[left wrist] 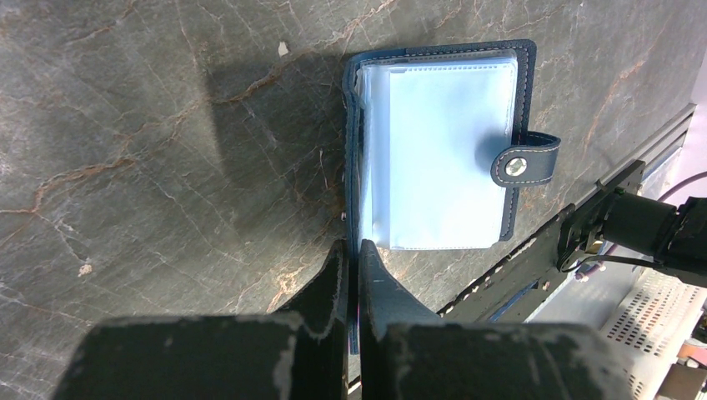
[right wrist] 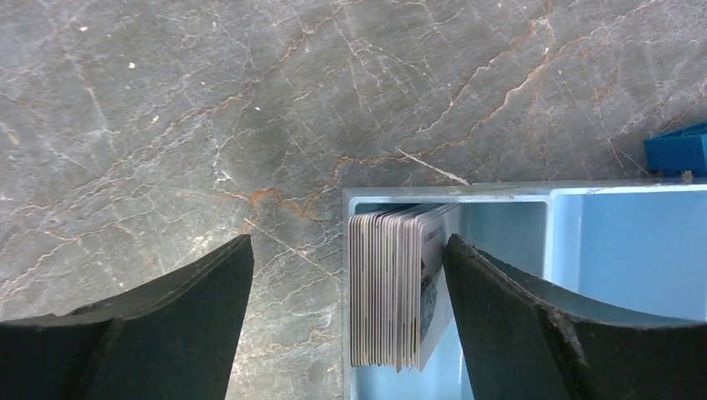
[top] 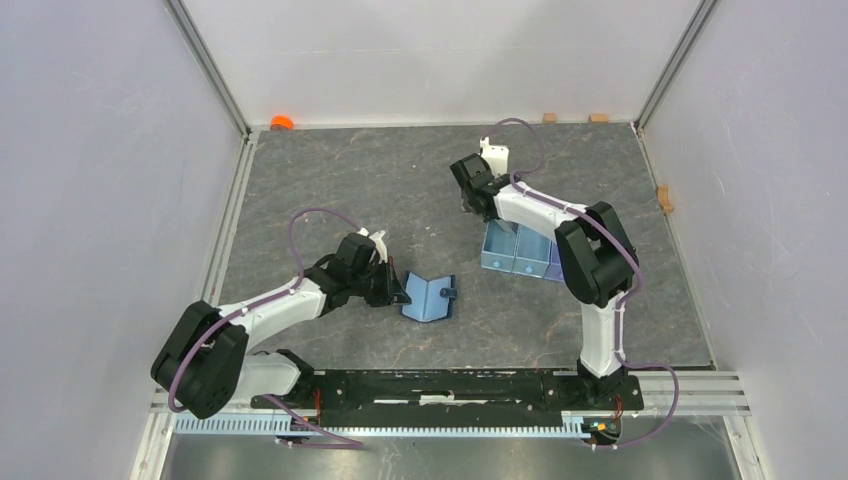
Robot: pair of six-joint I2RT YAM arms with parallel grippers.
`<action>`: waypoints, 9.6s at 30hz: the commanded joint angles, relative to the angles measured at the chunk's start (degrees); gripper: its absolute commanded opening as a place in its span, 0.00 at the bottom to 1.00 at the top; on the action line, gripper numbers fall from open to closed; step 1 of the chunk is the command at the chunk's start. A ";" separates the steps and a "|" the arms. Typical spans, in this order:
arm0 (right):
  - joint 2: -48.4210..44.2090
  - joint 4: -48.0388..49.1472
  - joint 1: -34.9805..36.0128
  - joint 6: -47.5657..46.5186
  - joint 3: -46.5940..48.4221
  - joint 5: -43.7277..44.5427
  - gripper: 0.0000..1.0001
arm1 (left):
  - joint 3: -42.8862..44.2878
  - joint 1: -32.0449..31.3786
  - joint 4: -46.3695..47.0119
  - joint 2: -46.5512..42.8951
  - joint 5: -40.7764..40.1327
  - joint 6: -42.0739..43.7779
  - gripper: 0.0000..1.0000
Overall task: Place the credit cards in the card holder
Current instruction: Pick up the credit card from the storage box.
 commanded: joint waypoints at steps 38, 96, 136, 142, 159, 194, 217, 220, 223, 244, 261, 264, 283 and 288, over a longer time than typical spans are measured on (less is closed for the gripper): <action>-1.76 1.54 4.11 -5.09 5.80 -2.68 0.81 | 1.13 0.19 1.73 -0.82 0.96 1.19 0.02; -34.11 2.67 8.60 -23.75 -13.15 -22.81 0.00 | 2.73 0.19 -4.00 -4.49 -4.27 4.26 0.41; -26.86 26.56 10.53 -11.11 -40.00 -56.60 0.00 | -3.61 0.14 0.57 -2.02 -5.55 1.55 0.17; -27.71 30.74 10.53 -9.33 -40.86 -56.30 0.00 | -2.92 0.19 -3.33 -1.85 -9.23 2.21 0.17; -19.79 37.17 12.20 -9.31 -36.71 -57.68 0.00 | -1.45 0.19 -3.71 -0.01 -8.61 2.12 0.18; -23.69 16.50 11.68 -26.42 -32.47 -58.73 0.00 | -10.46 0.18 30.40 4.76 12.01 3.72 0.45; -23.05 15.77 10.32 -31.78 -30.29 -79.10 0.00 | -10.68 -2.27 43.81 10.62 22.37 3.67 0.56; -22.87 15.89 9.84 -31.77 -30.40 -79.30 0.00 | -10.38 -3.09 44.67 11.67 23.05 3.14 0.39; -22.50 16.03 9.47 -31.82 -30.49 -80.80 0.00 | -10.38 -3.89 46.12 12.81 24.18 2.20 0.33; -29.45 27.20 7.38 -23.06 -42.97 -77.89 0.62 | -16.43 -5.17 69.11 21.62 24.10 -7.77 0.02; -31.29 43.41 6.77 -8.41 -52.64 -75.25 0.04 | -16.68 -5.17 68.10 21.65 23.23 -6.87 0.02; -31.52 42.08 6.07 -6.63 -53.28 -72.92 0.00 | -15.37 -5.17 61.72 19.03 21.51 -5.59 0.15; -29.43 40.75 3.59 -0.34 -58.47 -65.81 0.00 | -1.48 -5.10 2.39 -3.02 -2.98 4.51 0.69; -28.74 41.25 3.58 -0.06 -58.70 -66.09 0.00 | -1.24 -4.82 -2.23 -1.69 -6.10 0.30 0.72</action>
